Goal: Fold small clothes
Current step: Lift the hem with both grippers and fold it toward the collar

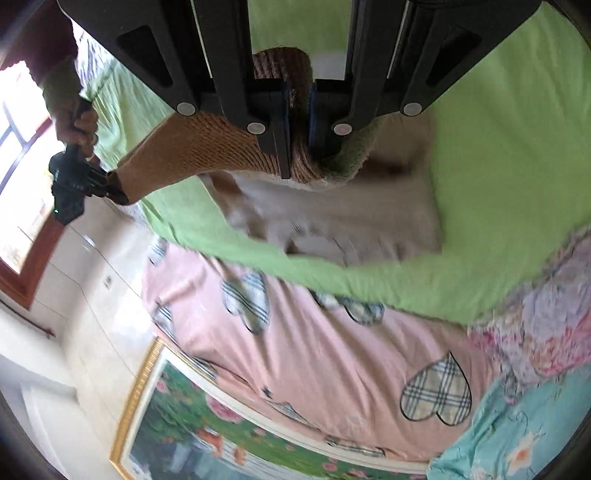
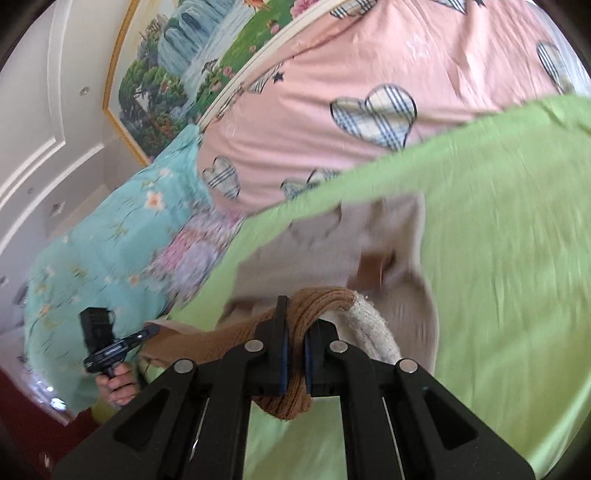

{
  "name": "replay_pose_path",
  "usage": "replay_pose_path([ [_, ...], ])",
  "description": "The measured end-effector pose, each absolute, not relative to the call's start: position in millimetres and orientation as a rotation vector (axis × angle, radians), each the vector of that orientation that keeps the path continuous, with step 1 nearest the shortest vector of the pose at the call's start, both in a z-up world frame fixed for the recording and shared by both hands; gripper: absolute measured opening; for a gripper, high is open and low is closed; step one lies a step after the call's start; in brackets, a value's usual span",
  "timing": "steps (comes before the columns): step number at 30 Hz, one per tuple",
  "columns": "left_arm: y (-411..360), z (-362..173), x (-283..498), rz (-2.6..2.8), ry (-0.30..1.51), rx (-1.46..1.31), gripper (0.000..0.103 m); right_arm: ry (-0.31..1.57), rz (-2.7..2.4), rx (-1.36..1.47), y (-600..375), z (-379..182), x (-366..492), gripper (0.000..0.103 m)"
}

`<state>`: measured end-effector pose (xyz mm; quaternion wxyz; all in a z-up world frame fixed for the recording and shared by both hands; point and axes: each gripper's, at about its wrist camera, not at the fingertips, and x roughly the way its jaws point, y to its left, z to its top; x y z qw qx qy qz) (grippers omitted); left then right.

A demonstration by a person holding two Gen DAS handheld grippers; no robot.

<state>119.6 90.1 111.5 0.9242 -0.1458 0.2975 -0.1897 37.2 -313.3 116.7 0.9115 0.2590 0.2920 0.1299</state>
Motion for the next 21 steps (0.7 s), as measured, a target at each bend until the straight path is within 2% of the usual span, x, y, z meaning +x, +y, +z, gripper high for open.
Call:
replay_pose_path([
  [8, 106.8, 92.5, 238.6, -0.287, 0.644, -0.344, 0.005, 0.635, 0.169, 0.479, -319.3, 108.2, 165.5, 0.007],
  [16, 120.8, 27.8, 322.4, -0.203, 0.776, -0.37, 0.005, 0.772, 0.07, 0.489, -337.4, 40.2, 251.3, 0.007],
  [21, 125.1, -9.2, 348.3, -0.174, 0.852, -0.383, 0.006, 0.856, 0.03, 0.498, -345.8, -4.9, 279.8, 0.007],
])
